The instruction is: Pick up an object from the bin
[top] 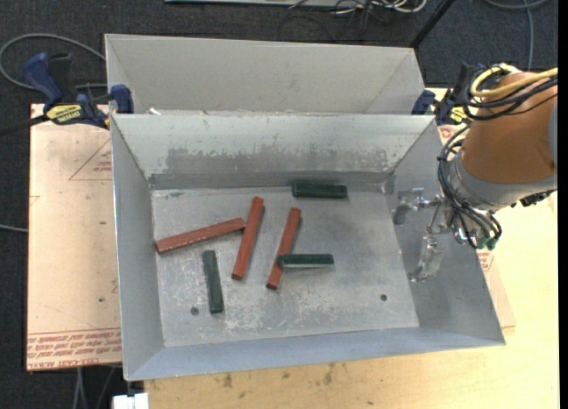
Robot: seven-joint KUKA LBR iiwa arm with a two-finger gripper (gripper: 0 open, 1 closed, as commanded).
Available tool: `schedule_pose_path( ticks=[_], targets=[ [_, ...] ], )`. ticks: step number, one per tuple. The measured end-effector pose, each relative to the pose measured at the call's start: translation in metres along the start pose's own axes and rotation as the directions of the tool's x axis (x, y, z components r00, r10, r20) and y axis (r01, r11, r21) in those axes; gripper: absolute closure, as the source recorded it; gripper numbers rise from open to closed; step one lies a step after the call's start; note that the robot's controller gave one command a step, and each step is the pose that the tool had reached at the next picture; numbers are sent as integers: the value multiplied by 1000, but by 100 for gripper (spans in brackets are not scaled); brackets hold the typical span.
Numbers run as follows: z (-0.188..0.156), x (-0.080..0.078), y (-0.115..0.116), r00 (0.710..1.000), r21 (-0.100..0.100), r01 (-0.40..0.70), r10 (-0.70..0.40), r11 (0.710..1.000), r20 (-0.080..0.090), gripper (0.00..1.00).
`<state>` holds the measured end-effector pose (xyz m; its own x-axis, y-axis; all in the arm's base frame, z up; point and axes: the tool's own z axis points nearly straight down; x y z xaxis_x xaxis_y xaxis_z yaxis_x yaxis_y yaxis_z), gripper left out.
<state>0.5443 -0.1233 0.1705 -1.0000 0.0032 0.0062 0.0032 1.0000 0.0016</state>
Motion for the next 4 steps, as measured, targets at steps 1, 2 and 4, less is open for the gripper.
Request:
schedule_pose_path(
  ticks=[1,2,4],
  targets=[
    [104,15,93,984,-2,178,-178,984,2,0],
    [69,-12,176,967,-1,256,-256,967,14,0],
    [102,-27,166,843,4,538,-538,843,5,0]
  ],
)
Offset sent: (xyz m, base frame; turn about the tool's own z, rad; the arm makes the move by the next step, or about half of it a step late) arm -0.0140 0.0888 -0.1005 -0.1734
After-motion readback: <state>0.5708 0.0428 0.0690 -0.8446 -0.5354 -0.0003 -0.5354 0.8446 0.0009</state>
